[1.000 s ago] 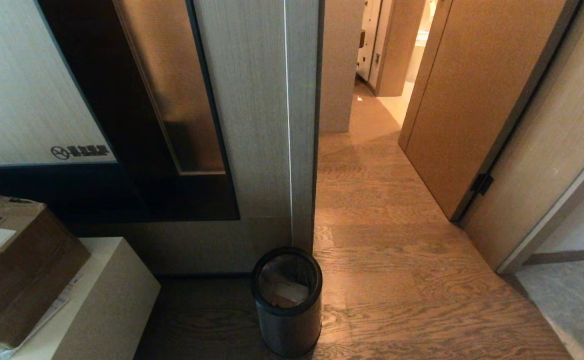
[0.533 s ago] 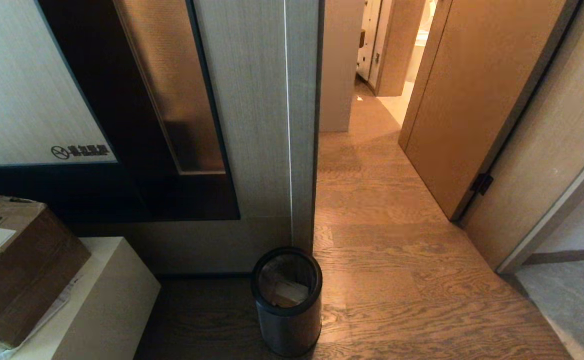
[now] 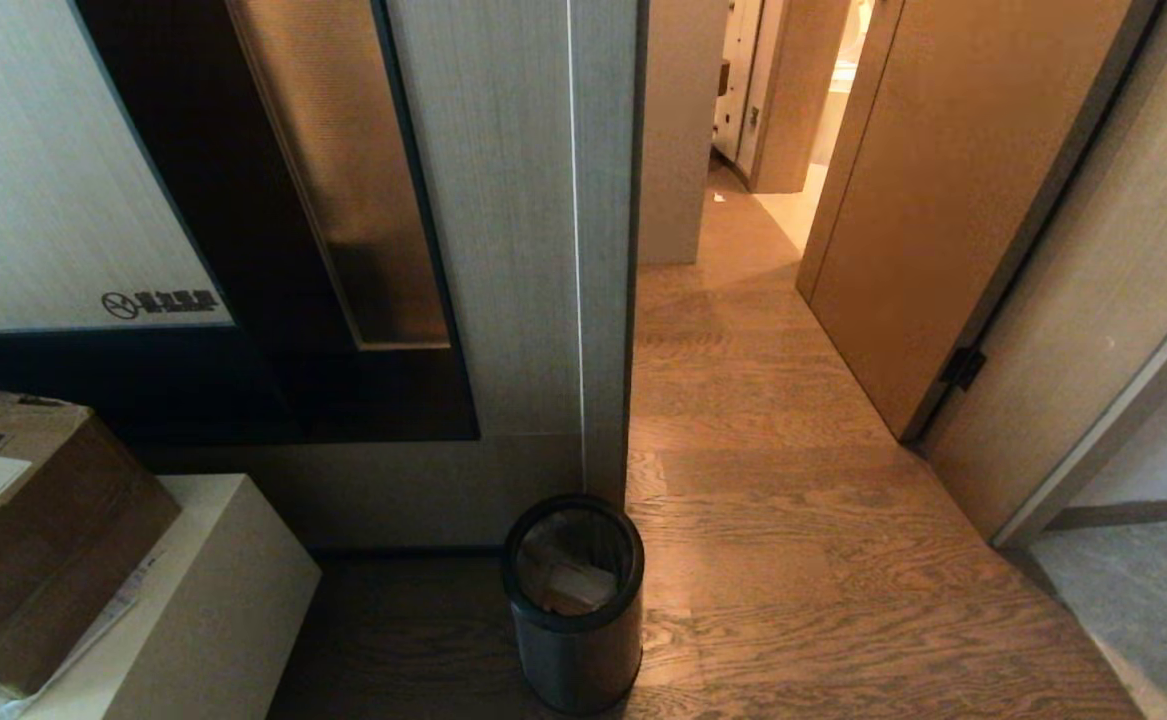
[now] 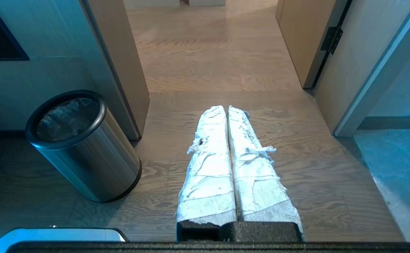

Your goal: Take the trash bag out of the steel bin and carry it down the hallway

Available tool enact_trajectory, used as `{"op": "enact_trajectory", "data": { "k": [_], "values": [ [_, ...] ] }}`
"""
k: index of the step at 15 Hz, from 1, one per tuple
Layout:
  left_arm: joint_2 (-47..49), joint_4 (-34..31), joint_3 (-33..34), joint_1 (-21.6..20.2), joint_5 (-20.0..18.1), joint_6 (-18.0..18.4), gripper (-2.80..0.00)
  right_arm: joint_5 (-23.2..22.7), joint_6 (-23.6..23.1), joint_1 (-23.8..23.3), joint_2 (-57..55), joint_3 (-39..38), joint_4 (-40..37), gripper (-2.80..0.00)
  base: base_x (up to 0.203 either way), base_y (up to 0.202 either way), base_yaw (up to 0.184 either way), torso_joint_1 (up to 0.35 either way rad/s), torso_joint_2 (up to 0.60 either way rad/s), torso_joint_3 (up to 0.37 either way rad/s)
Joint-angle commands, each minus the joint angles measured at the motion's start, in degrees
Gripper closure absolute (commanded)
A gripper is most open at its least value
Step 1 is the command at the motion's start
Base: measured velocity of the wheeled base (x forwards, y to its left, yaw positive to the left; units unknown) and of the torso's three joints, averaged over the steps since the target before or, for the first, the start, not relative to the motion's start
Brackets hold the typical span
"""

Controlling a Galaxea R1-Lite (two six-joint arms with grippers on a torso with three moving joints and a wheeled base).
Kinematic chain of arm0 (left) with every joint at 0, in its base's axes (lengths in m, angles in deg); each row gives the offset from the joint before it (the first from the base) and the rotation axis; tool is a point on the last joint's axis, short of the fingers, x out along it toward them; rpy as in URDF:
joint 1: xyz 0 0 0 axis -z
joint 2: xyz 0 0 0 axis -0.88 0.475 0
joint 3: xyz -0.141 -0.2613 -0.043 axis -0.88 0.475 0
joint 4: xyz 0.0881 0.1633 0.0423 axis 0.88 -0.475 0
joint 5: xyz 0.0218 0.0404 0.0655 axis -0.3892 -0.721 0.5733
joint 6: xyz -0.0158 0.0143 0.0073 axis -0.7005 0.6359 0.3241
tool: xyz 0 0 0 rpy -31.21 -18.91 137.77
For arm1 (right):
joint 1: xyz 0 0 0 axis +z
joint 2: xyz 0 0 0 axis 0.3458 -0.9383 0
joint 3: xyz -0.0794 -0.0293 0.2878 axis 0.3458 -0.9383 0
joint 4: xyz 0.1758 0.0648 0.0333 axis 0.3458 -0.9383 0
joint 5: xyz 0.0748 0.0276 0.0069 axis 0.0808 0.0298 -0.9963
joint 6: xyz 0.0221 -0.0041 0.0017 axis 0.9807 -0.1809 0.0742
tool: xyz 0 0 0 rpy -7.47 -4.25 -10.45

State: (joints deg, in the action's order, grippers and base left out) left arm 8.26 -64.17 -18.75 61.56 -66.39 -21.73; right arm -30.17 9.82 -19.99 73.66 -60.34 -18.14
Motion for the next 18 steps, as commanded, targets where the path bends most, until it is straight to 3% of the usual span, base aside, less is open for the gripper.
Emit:
{"op": "enact_trajectory", "data": {
  "k": [1, 18],
  "values": [
    [-0.02, 0.04, 0.70, -0.01, 0.05, -0.03, 0.00, -0.06, 0.00, 0.02, -0.05, 0.00, 0.01, 0.00, 0.000, 0.000, 0.000, 0.000, 0.00, 0.000],
    [-0.02, 0.04, 0.70, -0.01, 0.05, -0.02, 0.00, -0.04, 0.00, 0.02, -0.05, 0.00, 0.01, 0.00, 0.000, 0.000, 0.000, 0.000, 0.00, 0.000]
  ]
}}
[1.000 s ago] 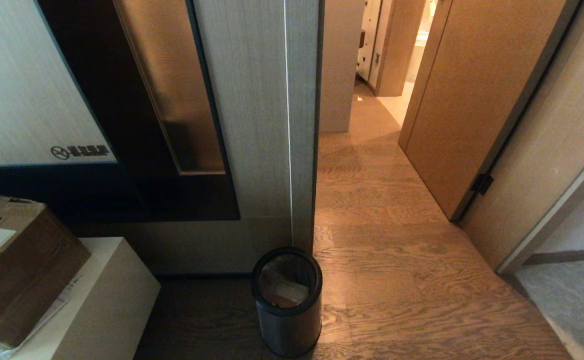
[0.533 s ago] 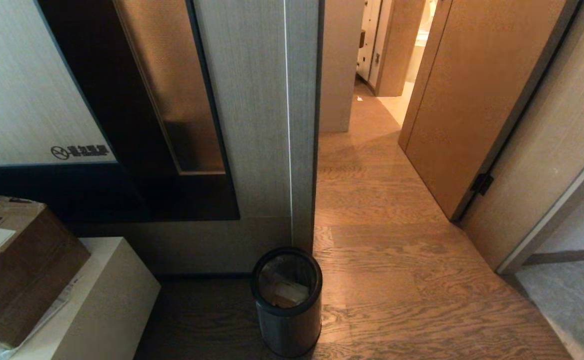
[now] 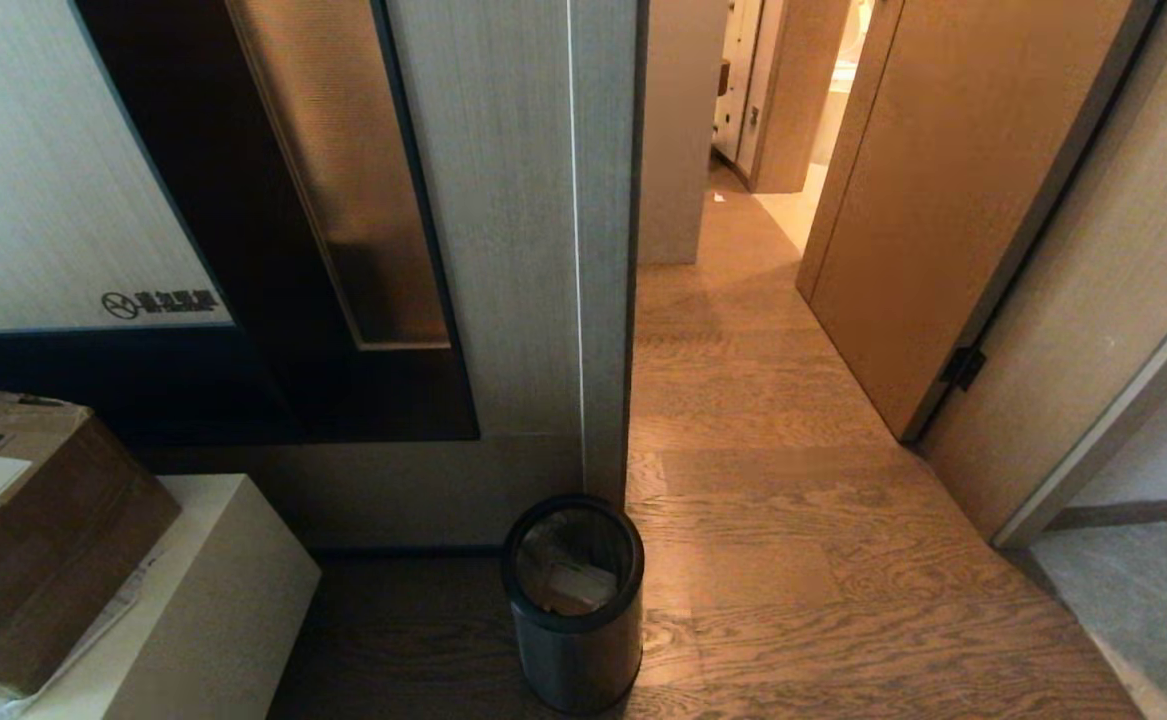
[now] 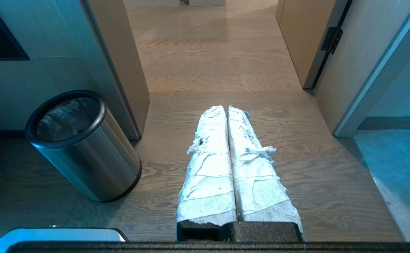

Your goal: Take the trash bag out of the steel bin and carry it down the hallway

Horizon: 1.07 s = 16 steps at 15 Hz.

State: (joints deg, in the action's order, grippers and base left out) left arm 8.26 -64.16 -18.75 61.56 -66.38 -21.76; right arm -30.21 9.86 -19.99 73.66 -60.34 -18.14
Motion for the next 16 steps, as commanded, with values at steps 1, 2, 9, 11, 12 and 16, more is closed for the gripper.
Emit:
{"op": "enact_trajectory", "data": {
  "k": [1, 2, 9, 11, 12, 16],
  "values": [
    [-0.02, 0.03, 0.62, -0.01, 0.03, -0.08, 0.00, 0.06, -0.04, 0.02, -0.05, 0.00, 0.01, 0.00, 0.000, 0.000, 0.000, 0.000, 0.00, 0.000],
    [-0.02, 0.03, 0.70, -0.01, 0.09, -0.03, 0.00, 0.06, -0.04, 0.02, -0.05, 0.00, 0.01, 0.00, 0.000, 0.000, 0.000, 0.000, 0.00, 0.000],
    [-0.02, 0.03, 0.70, -0.01, 0.03, -0.08, 0.00, 0.02, -0.04, 0.02, -0.05, 0.00, 0.01, 0.00, 0.000, 0.000, 0.000, 0.000, 0.00, 0.000],
    [-0.02, 0.03, 0.70, -0.01, 0.03, 0.01, 0.00, 0.06, -0.04, 0.02, -0.05, 0.00, 0.01, 0.00, 0.000, 0.000, 0.000, 0.000, 0.00, 0.000],
    [-0.02, 0.03, 0.65, -0.01, 0.03, -0.07, 0.00, -0.03, -0.04, 0.02, -0.05, 0.00, 0.01, 0.00, 0.000, 0.000, 0.000, 0.000, 0.00, 0.000],
    [-0.02, 0.03, 0.70, -0.01, 0.03, 0.01, 0.00, -0.03, -0.22, 0.02, -0.05, 0.00, 0.01, 0.00, 0.000, 0.000, 0.000, 0.000, 0.00, 0.000]
  ]
}}
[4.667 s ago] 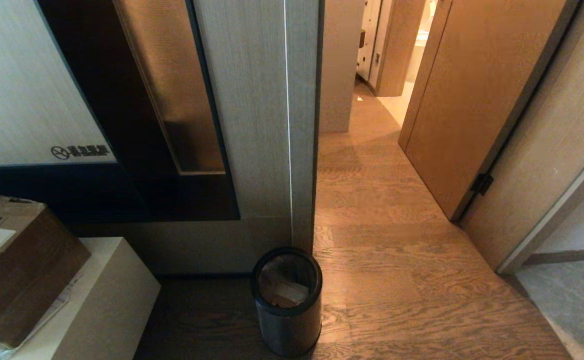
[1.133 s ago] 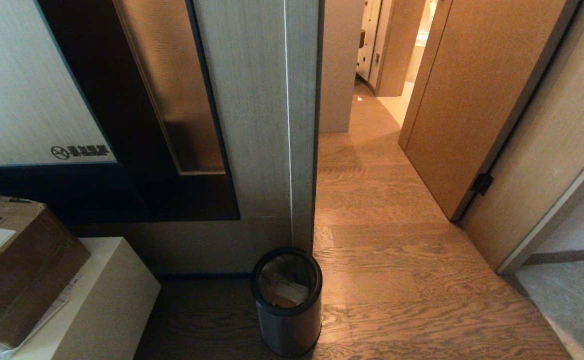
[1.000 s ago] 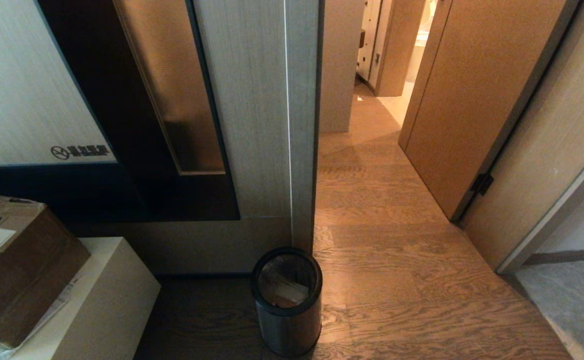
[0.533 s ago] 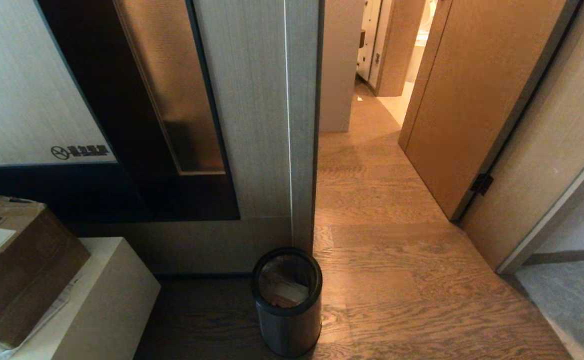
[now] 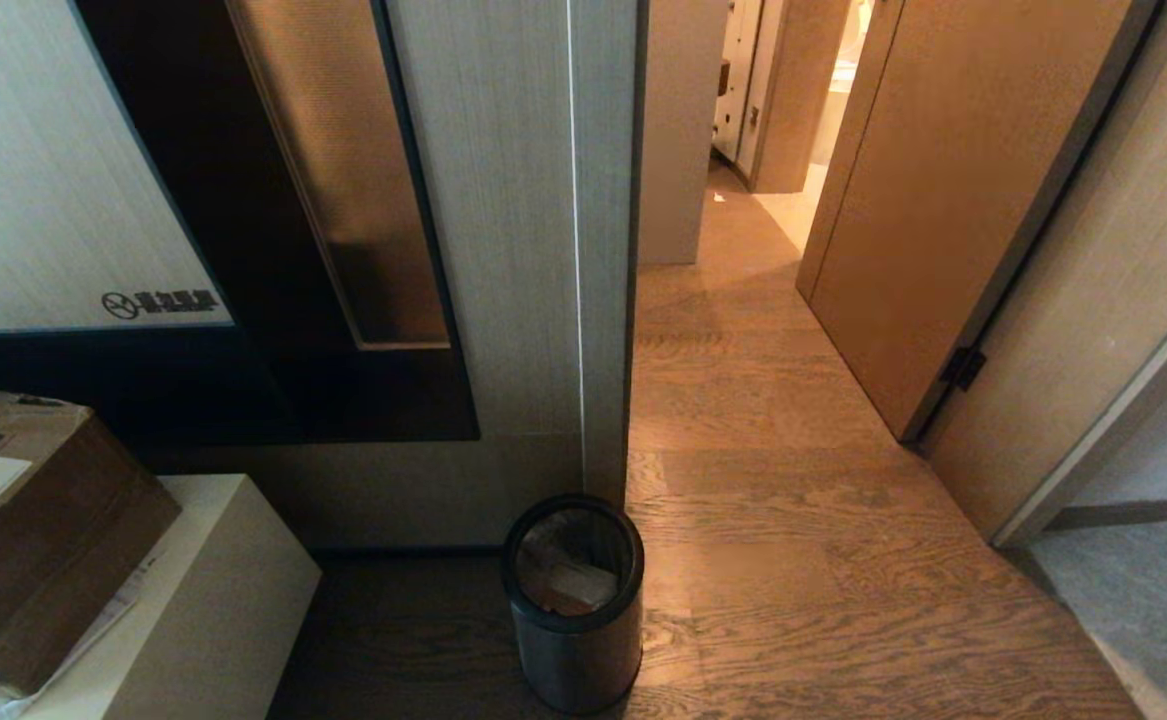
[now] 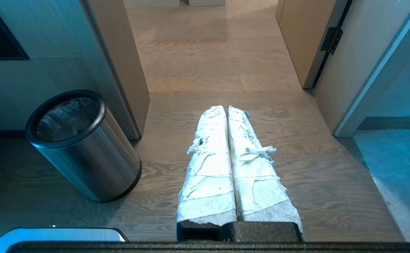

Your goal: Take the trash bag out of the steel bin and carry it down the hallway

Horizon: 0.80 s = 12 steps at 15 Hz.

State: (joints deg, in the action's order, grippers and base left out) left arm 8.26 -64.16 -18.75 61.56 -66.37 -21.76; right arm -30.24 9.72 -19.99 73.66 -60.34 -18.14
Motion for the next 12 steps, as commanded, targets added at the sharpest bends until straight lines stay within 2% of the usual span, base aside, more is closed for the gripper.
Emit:
{"op": "enact_trajectory", "data": {
  "k": [1, 12],
  "values": [
    [-0.02, 0.03, 0.70, -0.01, 0.02, -0.08, 0.00, 0.00, 0.09, 0.02, -0.05, 0.00, 0.02, 0.00, 0.000, 0.000, 0.000, 0.000, 0.00, 0.000],
    [-0.02, 0.03, 0.70, -0.01, 0.11, 0.00, 0.00, -0.08, -0.34, 0.02, -0.05, 0.00, 0.10, 0.00, 0.000, 0.000, 0.000, 0.000, 0.00, 0.000]
  ]
}}
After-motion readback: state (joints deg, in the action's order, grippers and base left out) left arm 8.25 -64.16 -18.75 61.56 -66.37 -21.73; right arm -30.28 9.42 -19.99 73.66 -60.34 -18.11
